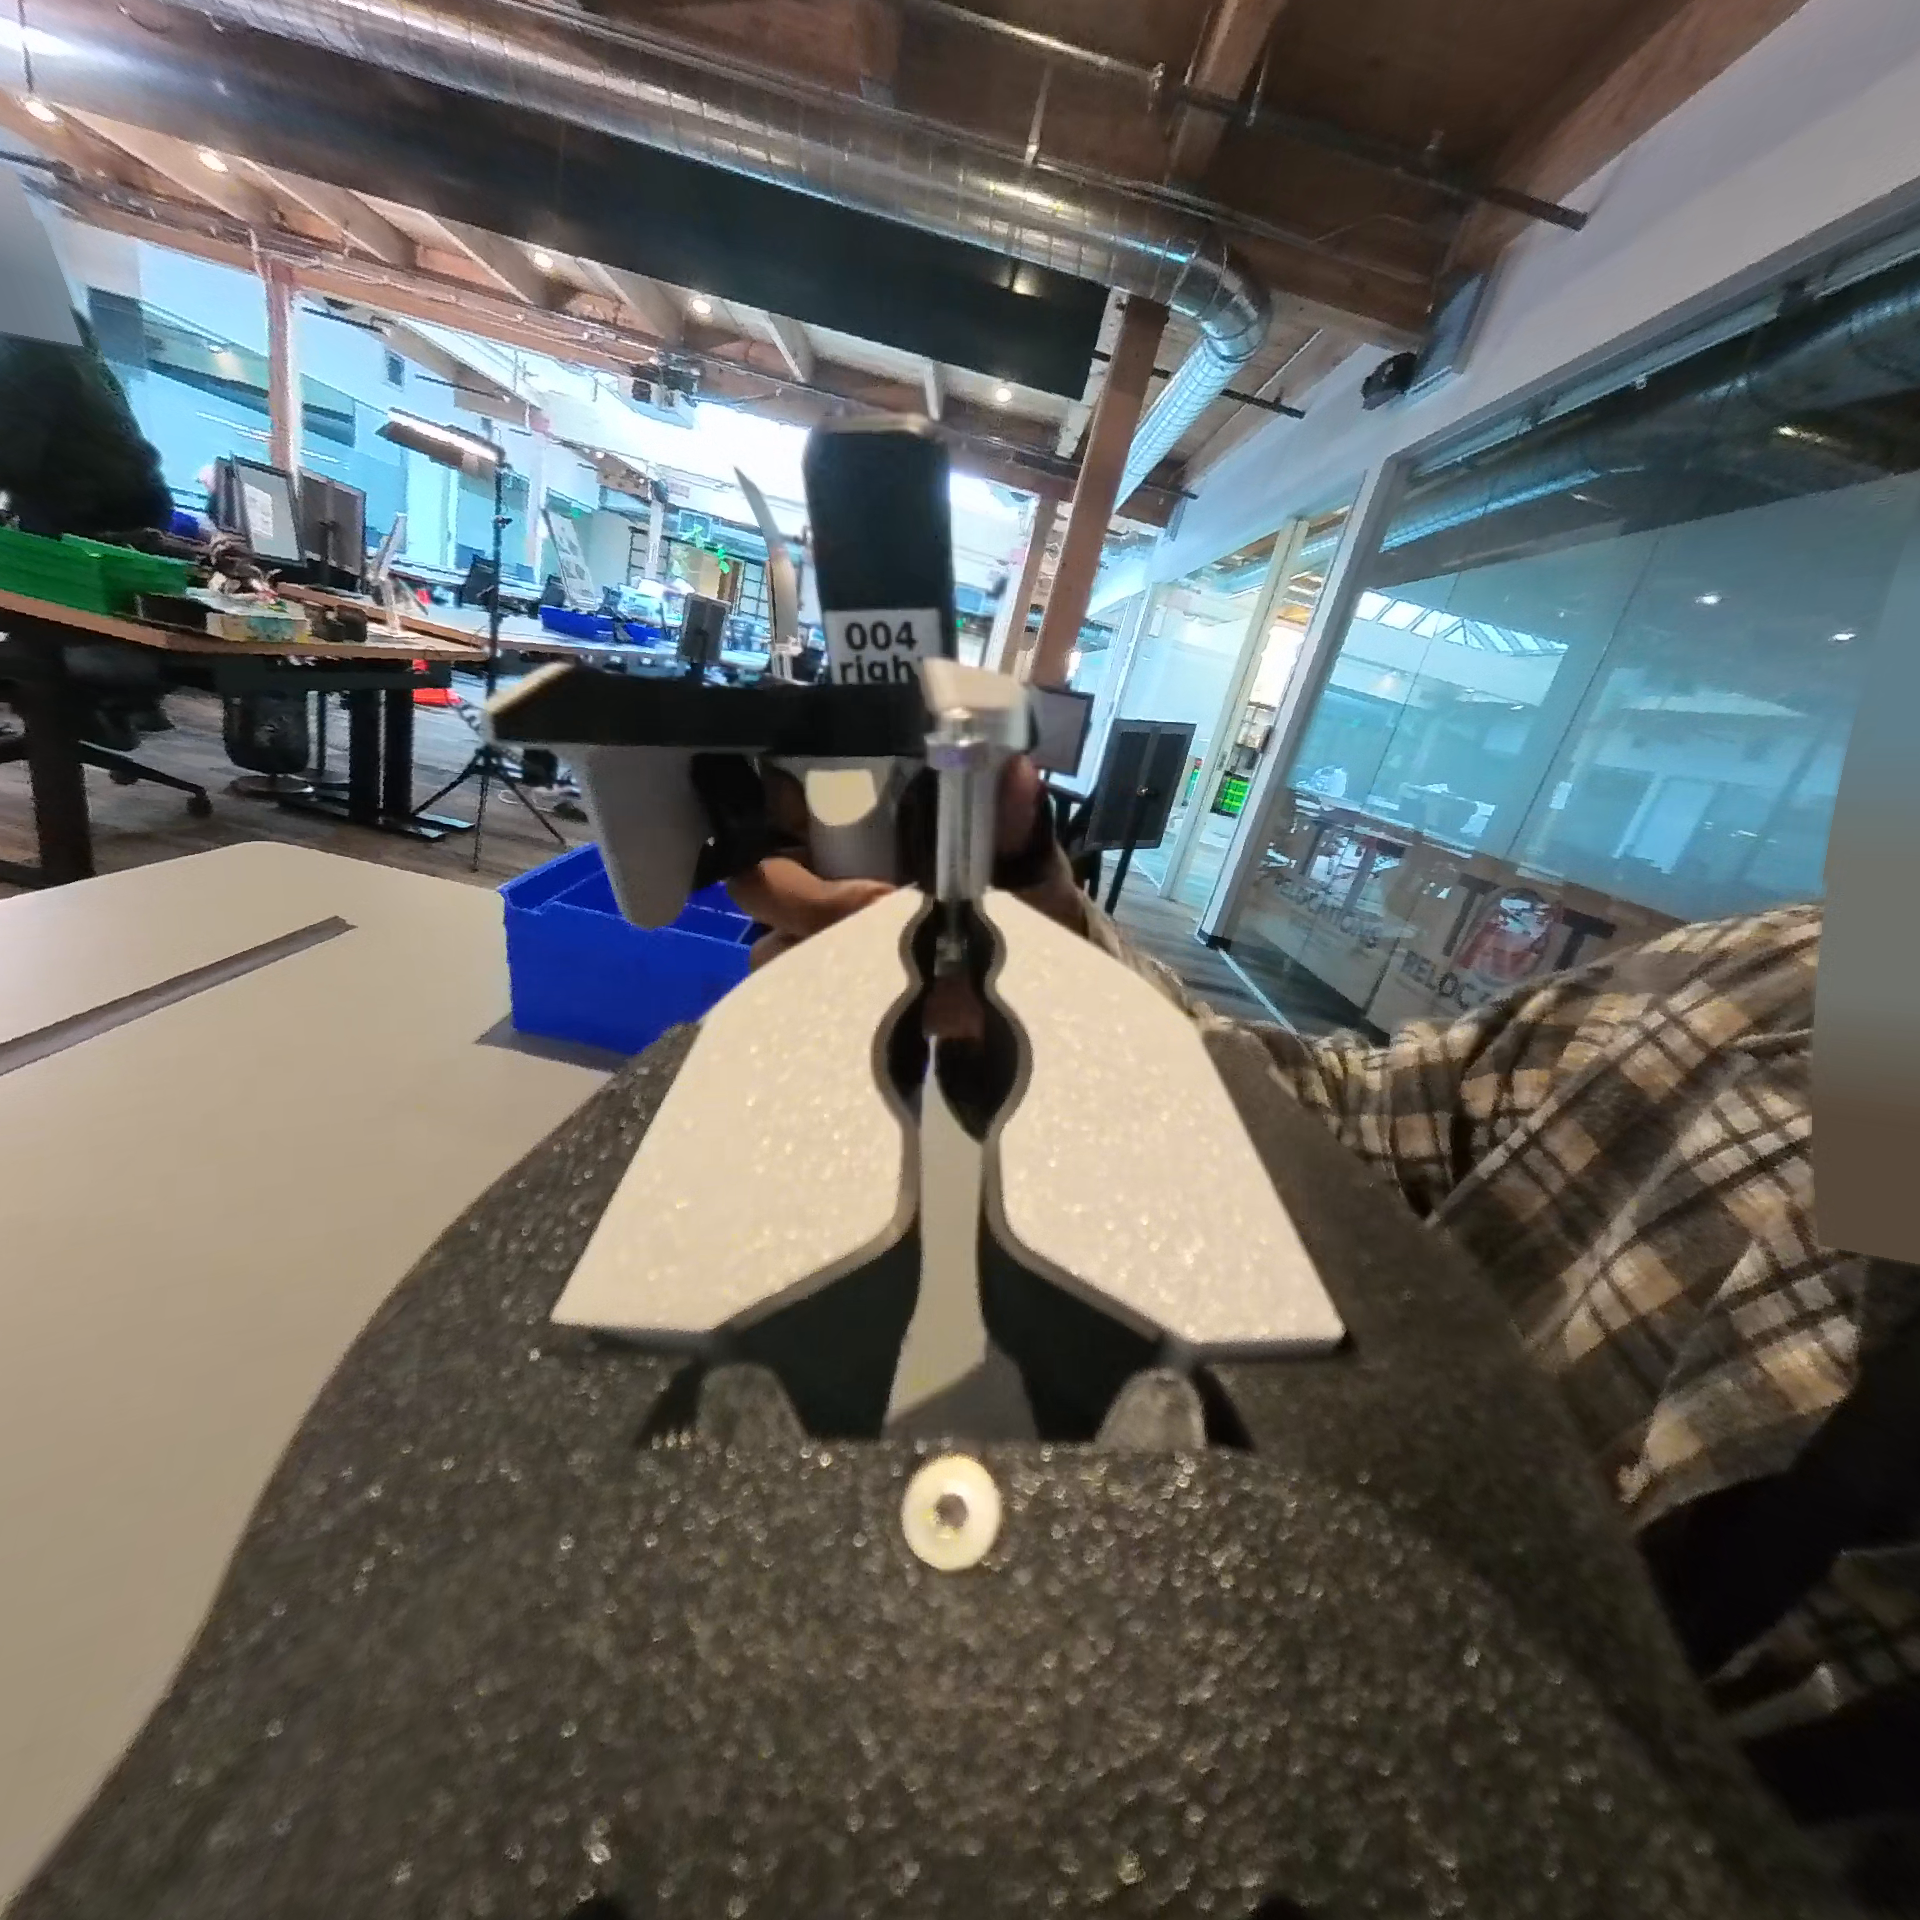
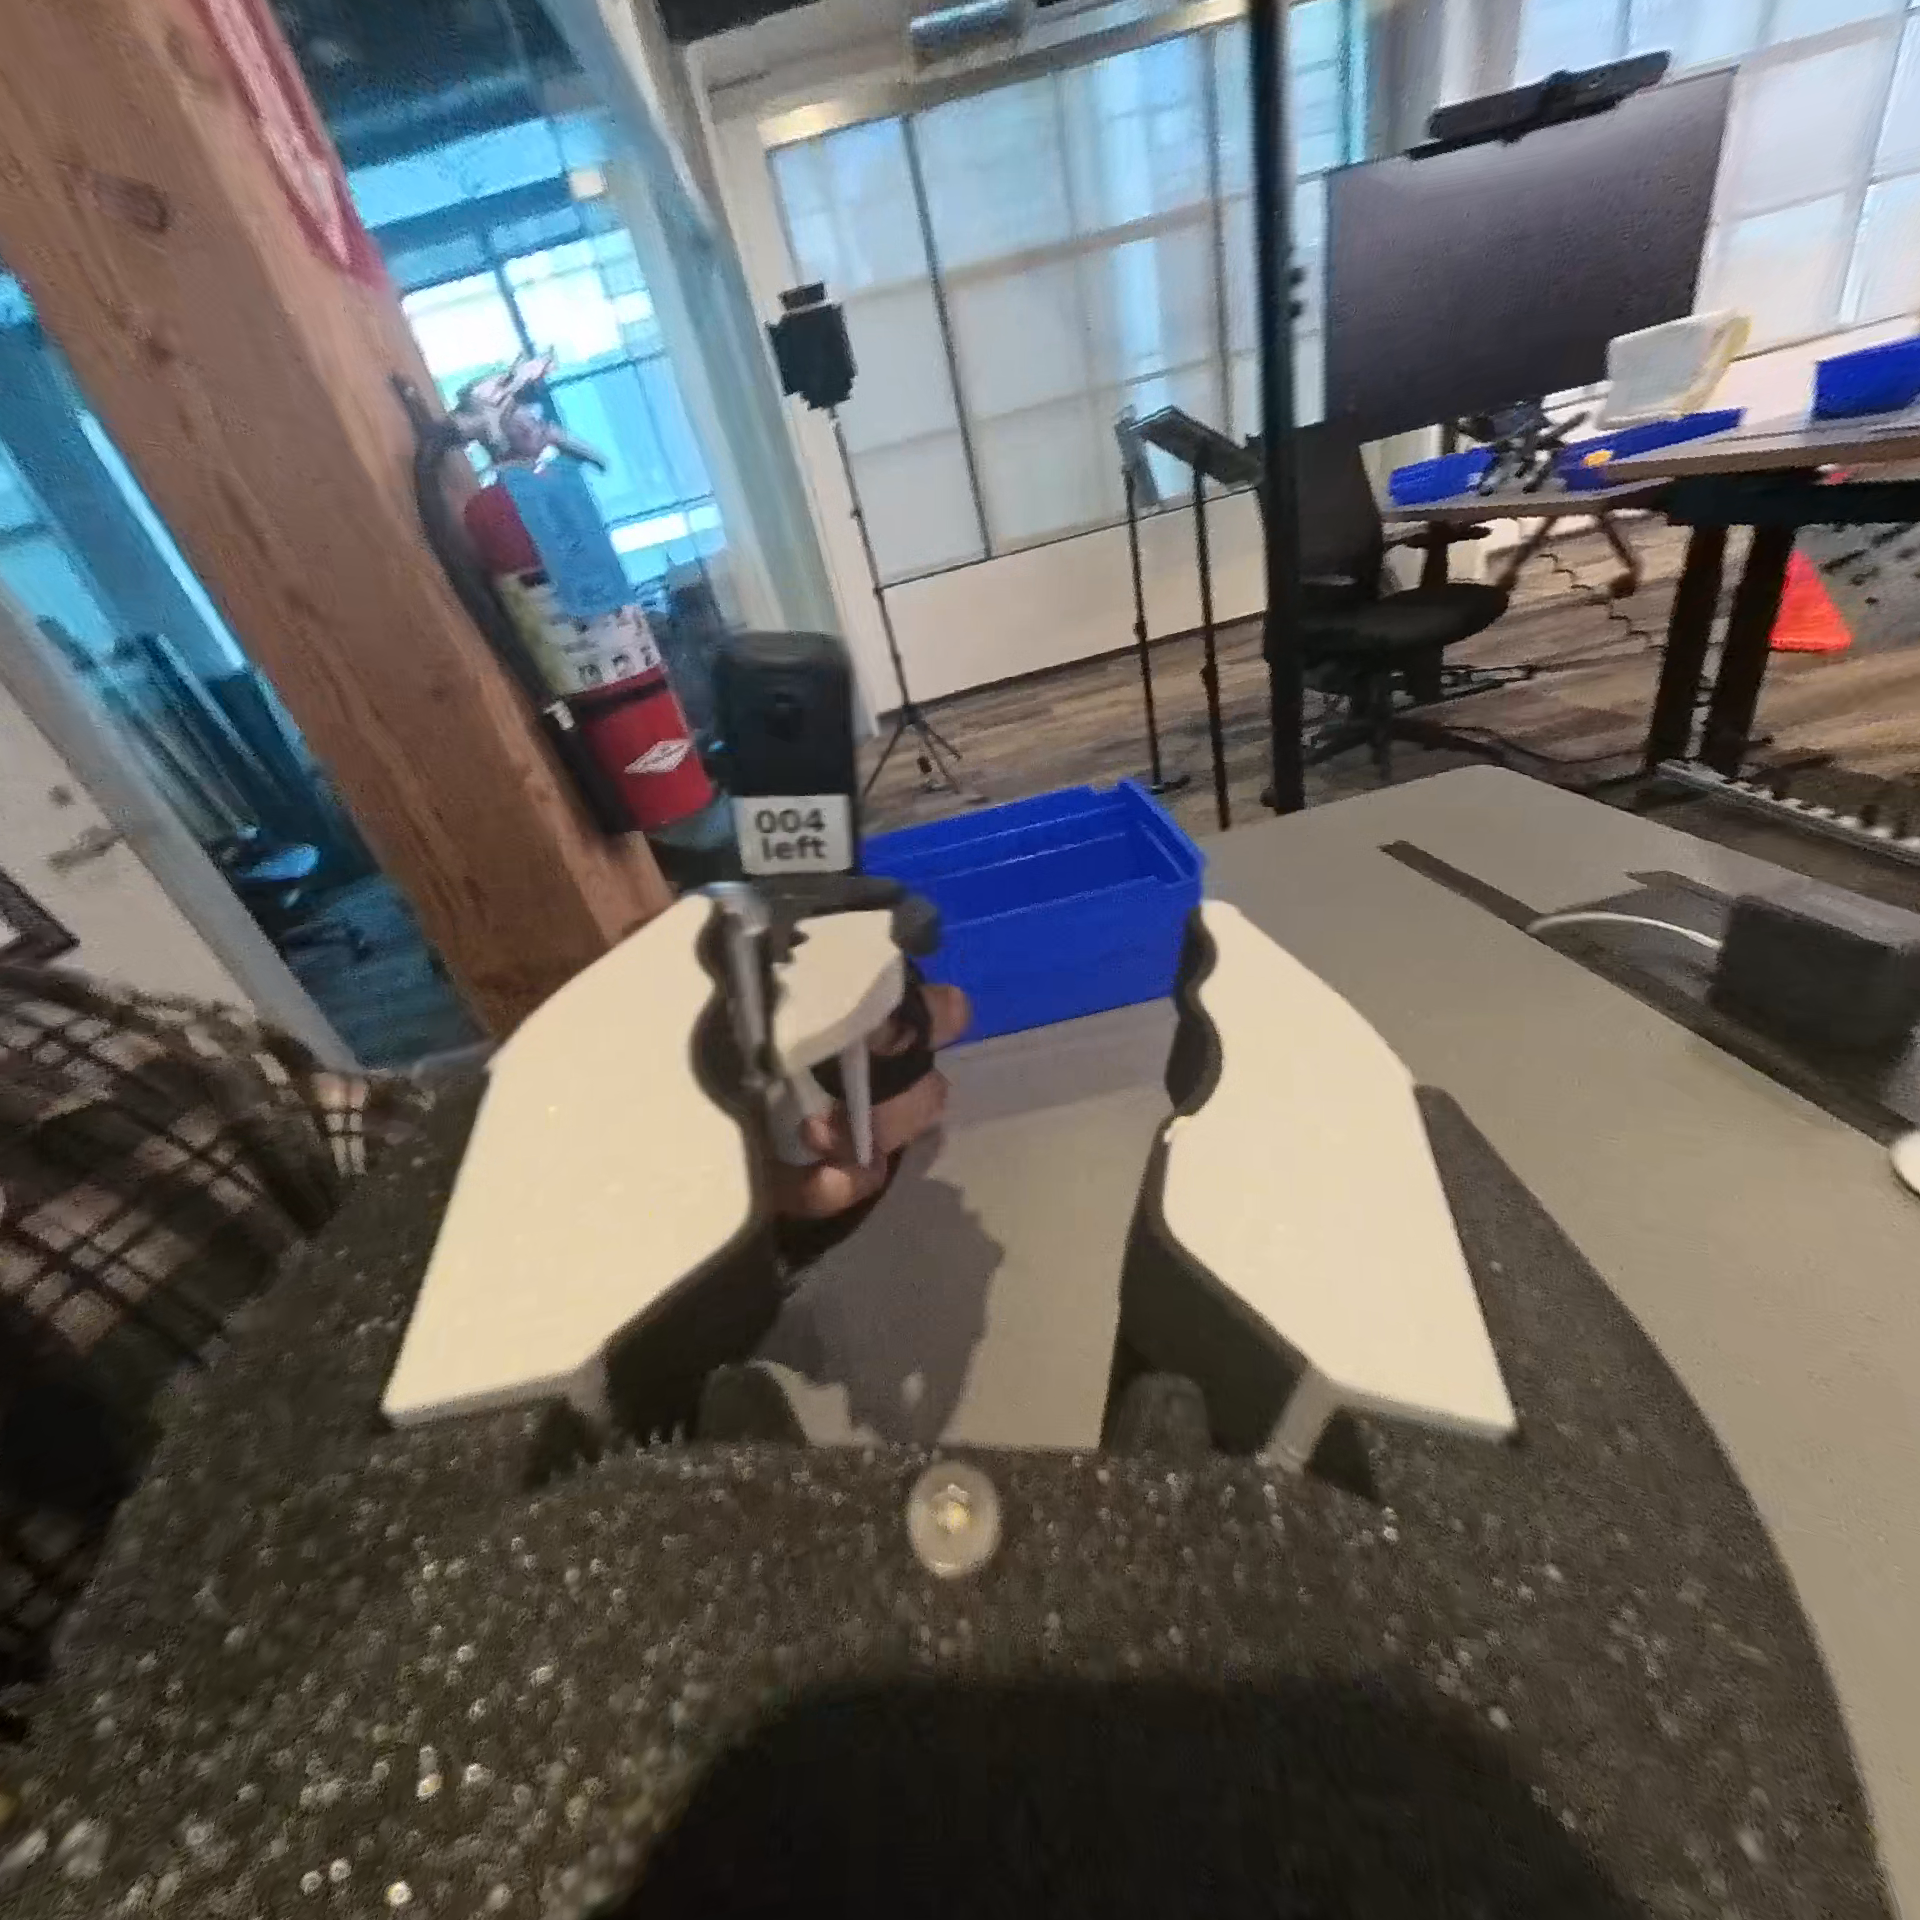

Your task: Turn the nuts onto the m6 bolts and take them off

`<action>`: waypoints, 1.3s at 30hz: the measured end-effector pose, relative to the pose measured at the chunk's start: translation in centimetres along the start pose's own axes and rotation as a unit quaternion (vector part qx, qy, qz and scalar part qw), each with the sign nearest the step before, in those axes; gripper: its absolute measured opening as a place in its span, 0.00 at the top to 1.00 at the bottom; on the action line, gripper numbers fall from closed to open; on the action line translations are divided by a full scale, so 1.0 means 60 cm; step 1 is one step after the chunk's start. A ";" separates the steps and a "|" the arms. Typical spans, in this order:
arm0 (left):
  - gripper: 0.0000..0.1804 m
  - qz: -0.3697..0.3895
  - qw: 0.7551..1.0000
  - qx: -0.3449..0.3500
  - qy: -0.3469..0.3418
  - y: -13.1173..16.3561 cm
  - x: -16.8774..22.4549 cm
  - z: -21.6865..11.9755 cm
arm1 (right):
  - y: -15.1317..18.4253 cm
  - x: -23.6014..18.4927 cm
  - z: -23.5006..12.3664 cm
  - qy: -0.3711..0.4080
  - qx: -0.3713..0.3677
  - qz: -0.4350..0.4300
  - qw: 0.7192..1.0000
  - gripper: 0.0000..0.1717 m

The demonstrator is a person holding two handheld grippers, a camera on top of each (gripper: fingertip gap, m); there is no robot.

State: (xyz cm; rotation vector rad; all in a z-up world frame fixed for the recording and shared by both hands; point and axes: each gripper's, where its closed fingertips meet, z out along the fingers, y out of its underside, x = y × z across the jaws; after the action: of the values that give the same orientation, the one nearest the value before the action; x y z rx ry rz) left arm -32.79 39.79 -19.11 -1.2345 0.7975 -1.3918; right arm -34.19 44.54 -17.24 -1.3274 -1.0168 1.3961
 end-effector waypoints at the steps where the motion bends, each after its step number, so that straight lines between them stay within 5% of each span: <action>1: 0.98 0.004 1.000 -0.002 -0.002 0.000 0.000 -0.003 | -0.004 0.009 -0.011 0.009 0.010 0.005 1.000 0.54; 39: 0.98 0.010 1.000 -0.016 -0.008 0.007 -0.013 0.011 | 0.008 0.013 -0.035 0.015 0.000 -0.006 1.000 0.55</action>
State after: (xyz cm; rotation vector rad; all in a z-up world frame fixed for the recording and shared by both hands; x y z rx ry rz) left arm -32.11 40.56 -19.52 -1.2572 0.8211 -1.3567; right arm -32.12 45.12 -18.03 -1.3368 -1.0037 1.3631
